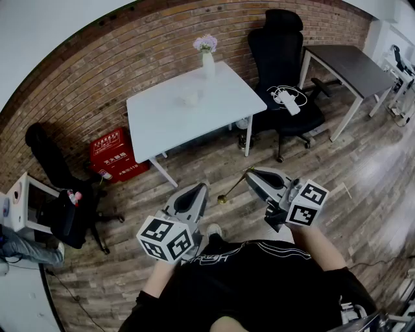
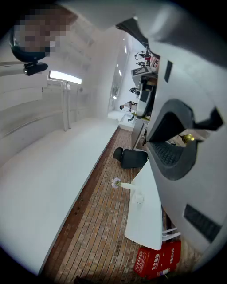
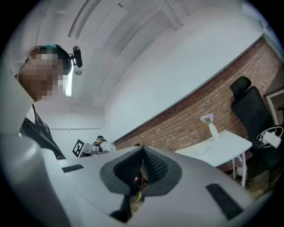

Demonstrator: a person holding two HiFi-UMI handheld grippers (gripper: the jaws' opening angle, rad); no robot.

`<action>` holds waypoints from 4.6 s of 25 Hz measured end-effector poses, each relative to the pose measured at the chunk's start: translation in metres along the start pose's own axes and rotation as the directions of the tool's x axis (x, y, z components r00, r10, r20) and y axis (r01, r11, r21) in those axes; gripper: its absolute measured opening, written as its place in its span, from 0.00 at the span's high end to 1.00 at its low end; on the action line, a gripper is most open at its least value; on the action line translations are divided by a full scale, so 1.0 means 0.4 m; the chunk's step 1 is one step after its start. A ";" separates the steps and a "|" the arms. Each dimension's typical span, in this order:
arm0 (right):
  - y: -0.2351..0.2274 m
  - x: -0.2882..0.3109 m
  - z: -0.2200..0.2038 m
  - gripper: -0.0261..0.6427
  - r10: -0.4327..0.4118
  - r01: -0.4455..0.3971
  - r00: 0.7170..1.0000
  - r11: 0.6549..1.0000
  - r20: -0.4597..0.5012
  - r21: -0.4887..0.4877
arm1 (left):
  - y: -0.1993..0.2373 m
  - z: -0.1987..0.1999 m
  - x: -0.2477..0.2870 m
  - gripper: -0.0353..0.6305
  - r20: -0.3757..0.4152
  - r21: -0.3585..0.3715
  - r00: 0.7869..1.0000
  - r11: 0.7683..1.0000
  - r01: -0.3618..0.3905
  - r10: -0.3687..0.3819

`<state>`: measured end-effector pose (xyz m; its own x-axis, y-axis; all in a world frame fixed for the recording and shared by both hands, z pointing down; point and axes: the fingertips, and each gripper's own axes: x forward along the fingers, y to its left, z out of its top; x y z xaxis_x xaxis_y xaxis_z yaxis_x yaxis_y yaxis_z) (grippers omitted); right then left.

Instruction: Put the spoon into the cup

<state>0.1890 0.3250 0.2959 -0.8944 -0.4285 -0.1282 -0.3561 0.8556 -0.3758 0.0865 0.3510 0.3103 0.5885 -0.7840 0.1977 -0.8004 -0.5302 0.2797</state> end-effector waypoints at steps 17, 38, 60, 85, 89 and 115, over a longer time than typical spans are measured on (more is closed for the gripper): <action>-0.016 0.013 -0.032 0.96 0.055 -0.055 0.998 0.997 -0.015 0.045 | 0.015 -0.042 -0.011 0.94 -0.007 -0.032 0.998 0.997 -0.070 0.070; -0.429 0.356 -0.006 0.96 -0.025 0.026 1.000 0.996 -0.009 0.086 | 0.445 0.063 0.299 0.94 -0.041 -0.057 0.998 0.998 -0.041 0.039; -0.911 0.871 0.151 0.96 -0.168 0.168 0.986 0.981 -0.007 0.097 | 1.025 0.347 0.694 0.94 -0.095 -0.070 0.993 0.995 0.066 -0.072; -1.186 1.070 0.130 0.96 -0.281 0.283 0.959 0.959 -0.044 0.026 | 1.296 0.273 0.803 0.94 -0.183 -0.180 0.983 0.983 -0.032 -0.001; -1.251 1.108 0.112 0.96 -0.292 0.294 0.954 0.956 -0.066 0.018 | 1.340 0.267 0.838 0.94 -0.195 -0.196 0.981 0.979 -0.051 0.012; -1.449 1.207 -0.142 0.96 -0.290 0.310 0.915 0.950 -0.281 0.031 | 1.462 0.160 0.932 0.94 -0.299 -0.266 0.953 0.955 -0.130 0.046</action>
<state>-0.0519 -0.3614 0.5037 -0.7911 -0.5585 0.2493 -0.6076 0.6710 -0.4250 -0.1696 -0.2723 0.4875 0.5582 -0.6752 0.4822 -0.8104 -0.3192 0.4912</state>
